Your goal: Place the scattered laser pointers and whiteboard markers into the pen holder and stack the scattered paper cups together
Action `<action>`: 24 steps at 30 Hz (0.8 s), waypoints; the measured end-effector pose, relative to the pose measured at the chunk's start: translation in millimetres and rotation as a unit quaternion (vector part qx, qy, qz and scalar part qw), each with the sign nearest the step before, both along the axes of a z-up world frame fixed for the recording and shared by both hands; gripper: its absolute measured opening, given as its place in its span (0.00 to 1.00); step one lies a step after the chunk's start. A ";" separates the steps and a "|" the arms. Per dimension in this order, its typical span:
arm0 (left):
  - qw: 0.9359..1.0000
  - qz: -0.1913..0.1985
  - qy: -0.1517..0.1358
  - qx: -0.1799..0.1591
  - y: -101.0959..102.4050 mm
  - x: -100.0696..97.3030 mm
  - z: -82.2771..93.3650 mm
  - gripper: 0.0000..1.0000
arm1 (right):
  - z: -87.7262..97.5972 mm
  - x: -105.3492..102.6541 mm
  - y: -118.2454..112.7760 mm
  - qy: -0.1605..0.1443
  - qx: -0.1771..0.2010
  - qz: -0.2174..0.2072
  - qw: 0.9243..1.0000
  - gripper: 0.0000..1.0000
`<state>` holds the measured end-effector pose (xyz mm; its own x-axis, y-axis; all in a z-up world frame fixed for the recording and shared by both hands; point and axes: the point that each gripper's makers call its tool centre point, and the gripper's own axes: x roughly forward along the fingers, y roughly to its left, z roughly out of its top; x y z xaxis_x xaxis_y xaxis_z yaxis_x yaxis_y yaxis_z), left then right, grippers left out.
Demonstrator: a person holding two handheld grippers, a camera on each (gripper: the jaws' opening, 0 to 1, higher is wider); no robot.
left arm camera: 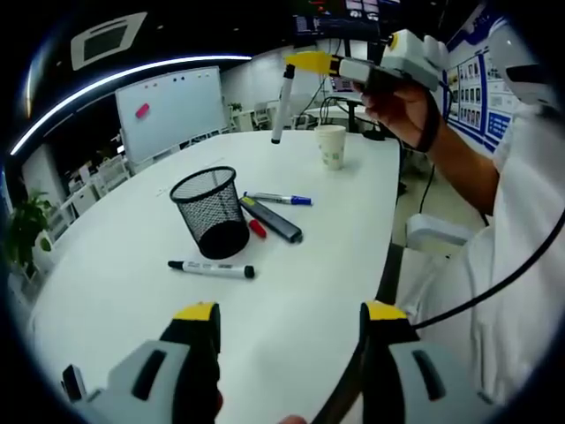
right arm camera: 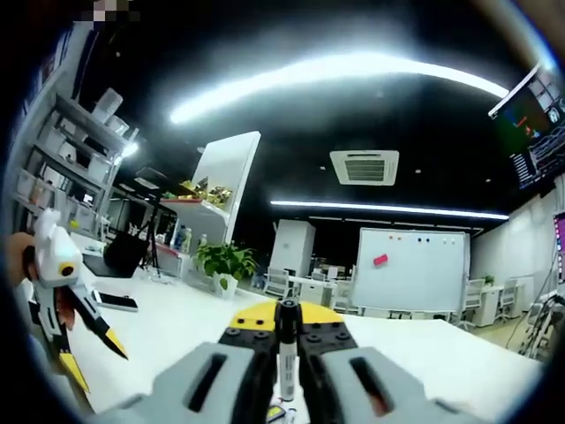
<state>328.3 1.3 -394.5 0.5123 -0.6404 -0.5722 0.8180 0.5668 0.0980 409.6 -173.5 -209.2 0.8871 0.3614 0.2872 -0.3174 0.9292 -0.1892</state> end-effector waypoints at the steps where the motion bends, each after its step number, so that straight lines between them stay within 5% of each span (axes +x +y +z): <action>1: 1.000 0.000 0.000 -0.001 -0.2 0.0 0.2 0.65 | 0.3 0.0 0.8 0.000 0.001 0.001 1.000 0.08; 24: 1.000 -0.002 -0.002 0.002 0.4 0.1 0.9 0.64 | 4.8 5.5 15.5 0.005 0.014 0.029 0.999 0.08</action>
<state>328.3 1.8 -393.6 0.5122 -0.6401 -0.5726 0.8197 0.5633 0.1034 415.1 -158.1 -204.4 0.8677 0.4044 0.2890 -0.3729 0.9141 -0.1595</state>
